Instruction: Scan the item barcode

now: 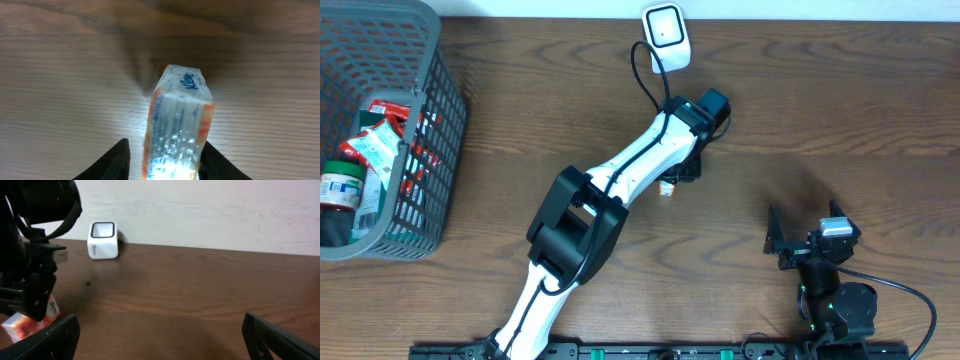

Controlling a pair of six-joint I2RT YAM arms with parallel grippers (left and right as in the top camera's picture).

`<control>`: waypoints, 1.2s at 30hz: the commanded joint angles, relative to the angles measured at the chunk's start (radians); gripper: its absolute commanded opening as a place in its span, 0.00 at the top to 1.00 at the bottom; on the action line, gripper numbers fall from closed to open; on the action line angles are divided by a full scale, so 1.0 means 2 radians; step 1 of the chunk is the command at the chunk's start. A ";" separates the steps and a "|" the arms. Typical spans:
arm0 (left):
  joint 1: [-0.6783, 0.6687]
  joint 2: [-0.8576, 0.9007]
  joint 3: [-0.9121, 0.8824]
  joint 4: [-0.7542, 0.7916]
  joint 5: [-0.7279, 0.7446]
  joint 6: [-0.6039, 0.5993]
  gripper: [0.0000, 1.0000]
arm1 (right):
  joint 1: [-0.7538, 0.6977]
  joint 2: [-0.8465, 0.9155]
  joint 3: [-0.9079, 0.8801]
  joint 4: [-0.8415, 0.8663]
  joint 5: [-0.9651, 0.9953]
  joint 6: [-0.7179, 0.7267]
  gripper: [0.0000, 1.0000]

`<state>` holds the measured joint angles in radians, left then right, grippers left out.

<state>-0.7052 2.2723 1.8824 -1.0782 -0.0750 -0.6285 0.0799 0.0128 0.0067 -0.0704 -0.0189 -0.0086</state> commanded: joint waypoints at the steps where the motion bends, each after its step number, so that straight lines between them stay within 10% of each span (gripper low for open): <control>1: 0.001 0.002 -0.003 -0.018 -0.057 0.003 0.58 | 0.003 -0.001 -0.001 -0.002 0.001 -0.004 0.01; 13: 0.034 0.001 -0.003 -0.036 -0.068 0.026 0.59 | 0.003 -0.001 -0.001 -0.002 0.001 -0.004 0.01; 20: 0.055 0.001 -0.003 -0.036 -0.019 0.029 0.86 | 0.003 -0.001 -0.001 -0.002 0.001 -0.004 0.01; 36: 0.092 -0.010 0.016 -0.056 0.012 0.074 0.93 | 0.003 -0.001 -0.001 -0.002 0.001 -0.004 0.01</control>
<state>-0.5236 2.2719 1.8797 -1.1542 -0.0689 -0.5243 0.0799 0.0128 0.0067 -0.0704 -0.0189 -0.0086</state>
